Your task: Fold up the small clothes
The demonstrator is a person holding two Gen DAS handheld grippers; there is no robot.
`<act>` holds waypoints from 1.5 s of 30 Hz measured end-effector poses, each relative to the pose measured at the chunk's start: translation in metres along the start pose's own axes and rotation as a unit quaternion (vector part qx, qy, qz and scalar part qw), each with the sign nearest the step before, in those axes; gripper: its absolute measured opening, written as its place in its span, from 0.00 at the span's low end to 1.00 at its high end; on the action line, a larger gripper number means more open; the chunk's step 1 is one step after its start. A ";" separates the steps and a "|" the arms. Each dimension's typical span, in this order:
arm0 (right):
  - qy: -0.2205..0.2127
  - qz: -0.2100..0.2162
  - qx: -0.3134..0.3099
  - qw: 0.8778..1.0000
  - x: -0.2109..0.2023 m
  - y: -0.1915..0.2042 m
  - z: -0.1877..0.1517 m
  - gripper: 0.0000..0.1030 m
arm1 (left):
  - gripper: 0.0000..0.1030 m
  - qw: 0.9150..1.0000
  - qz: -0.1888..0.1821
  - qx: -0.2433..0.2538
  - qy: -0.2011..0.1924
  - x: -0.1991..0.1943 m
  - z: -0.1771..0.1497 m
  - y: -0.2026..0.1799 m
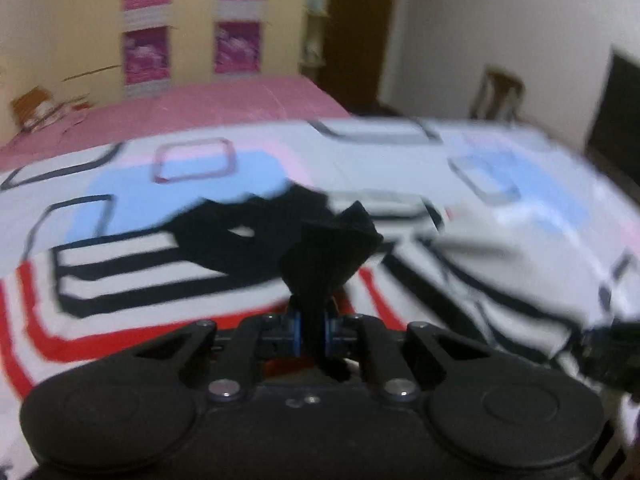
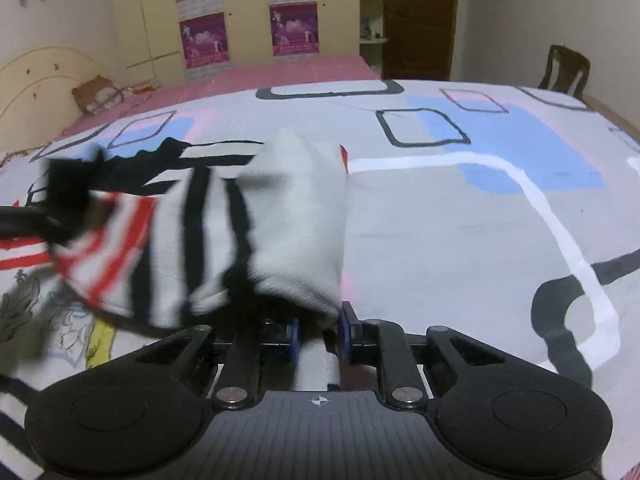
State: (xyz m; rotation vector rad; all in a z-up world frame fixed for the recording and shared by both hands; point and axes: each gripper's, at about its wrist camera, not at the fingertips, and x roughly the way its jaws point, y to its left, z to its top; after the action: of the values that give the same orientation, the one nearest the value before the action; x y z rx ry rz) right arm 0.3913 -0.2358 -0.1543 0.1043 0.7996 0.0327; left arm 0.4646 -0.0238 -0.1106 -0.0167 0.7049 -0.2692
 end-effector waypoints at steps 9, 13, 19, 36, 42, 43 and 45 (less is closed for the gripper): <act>-0.001 -0.010 -0.032 0.999 0.003 0.008 -0.005 0.17 | 0.09 0.998 0.029 -0.056 0.010 -0.007 -0.031 0.049; -0.005 0.007 -0.057 0.998 -0.008 0.007 -0.003 0.18 | 0.22 0.996 0.024 -0.078 0.020 -0.008 -0.040 0.056; -0.060 0.049 -0.054 0.995 -0.043 -0.001 0.008 0.18 | 0.55 0.996 0.031 -0.087 -0.002 -0.025 -0.035 0.069; -0.020 0.062 -0.022 0.998 0.028 0.008 0.064 0.16 | 0.37 0.996 0.064 -0.063 -0.030 -0.026 -0.013 0.053; -0.010 0.093 -0.086 0.992 0.066 0.040 0.087 0.16 | 0.38 0.999 0.014 -0.031 0.022 0.043 -0.001 -0.006; -0.009 0.083 -0.088 0.993 0.074 0.035 0.091 0.16 | 0.37 0.999 0.021 -0.033 0.029 0.051 -0.002 -0.003; 0.008 0.019 -0.062 0.998 0.099 0.010 0.102 0.16 | 0.34 0.998 0.046 -0.028 0.023 0.052 -0.001 0.008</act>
State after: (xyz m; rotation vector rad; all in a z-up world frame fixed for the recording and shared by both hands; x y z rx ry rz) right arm 0.5334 -0.2273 -0.1537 0.0016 0.8101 0.1202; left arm 0.5033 -0.0292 -0.1454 -0.0322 0.7573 -0.1619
